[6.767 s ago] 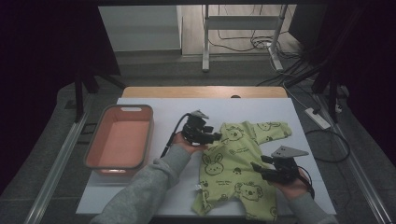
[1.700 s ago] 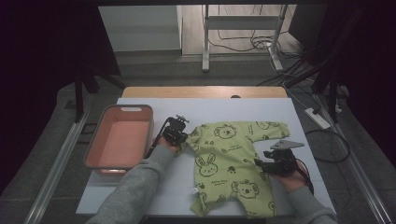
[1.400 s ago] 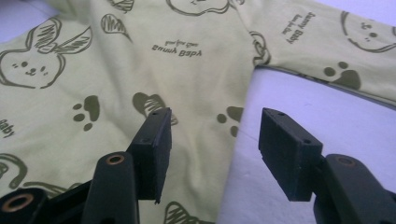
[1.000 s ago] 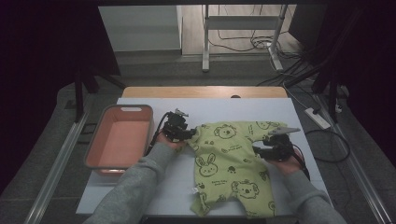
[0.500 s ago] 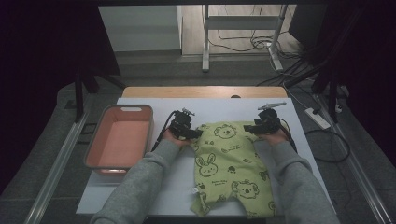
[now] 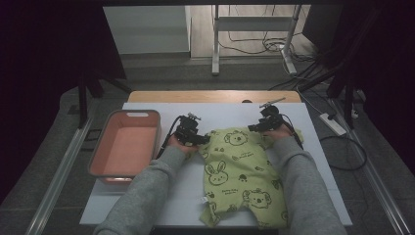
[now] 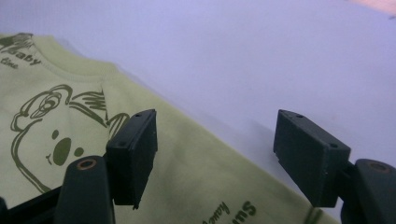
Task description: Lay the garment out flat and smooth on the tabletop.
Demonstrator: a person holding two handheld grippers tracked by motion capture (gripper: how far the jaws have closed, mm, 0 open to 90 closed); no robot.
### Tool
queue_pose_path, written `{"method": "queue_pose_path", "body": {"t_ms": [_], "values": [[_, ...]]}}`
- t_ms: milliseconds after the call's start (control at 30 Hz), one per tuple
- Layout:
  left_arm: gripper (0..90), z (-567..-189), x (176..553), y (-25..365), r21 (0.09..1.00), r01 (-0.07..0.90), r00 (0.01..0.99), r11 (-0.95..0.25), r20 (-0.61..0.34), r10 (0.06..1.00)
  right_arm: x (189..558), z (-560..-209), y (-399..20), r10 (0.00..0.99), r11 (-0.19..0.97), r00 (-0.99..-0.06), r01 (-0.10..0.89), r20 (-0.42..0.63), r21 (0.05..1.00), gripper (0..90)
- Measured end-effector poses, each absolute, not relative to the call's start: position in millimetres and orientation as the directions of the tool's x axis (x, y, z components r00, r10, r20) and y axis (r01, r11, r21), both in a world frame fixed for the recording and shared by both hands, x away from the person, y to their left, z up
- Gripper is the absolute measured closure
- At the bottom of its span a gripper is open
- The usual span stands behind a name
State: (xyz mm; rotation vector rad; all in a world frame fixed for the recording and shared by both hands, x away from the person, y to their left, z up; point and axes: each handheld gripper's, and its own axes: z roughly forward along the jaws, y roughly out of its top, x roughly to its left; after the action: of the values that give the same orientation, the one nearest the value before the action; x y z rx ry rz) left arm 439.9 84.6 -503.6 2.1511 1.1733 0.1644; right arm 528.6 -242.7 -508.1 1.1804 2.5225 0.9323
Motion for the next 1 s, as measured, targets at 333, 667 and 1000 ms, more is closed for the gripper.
{"method": "queue_pose_path", "body": {"t_ms": [333,667,1000], "values": [[34.4,-514.1,443.4,78.7,0.593,0.700,0.611,-0.398,-0.209,0.763,520.4,-509.0,-241.2,0.729,0.556,-0.684,0.587,-0.007,0.588,67.1],[70.0,-519.8,445.7,79.8,0.566,0.700,0.641,-0.436,-0.229,0.733,503.0,-500.4,-255.4,0.724,0.564,-0.685,0.522,-0.080,0.640,89.1],[88.4,-522.8,449.0,77.9,0.577,0.680,0.625,-0.453,-0.133,0.769,502.4,-491.5,-275.3,0.783,0.515,-0.615,0.556,-0.094,0.653,89.2]]}}
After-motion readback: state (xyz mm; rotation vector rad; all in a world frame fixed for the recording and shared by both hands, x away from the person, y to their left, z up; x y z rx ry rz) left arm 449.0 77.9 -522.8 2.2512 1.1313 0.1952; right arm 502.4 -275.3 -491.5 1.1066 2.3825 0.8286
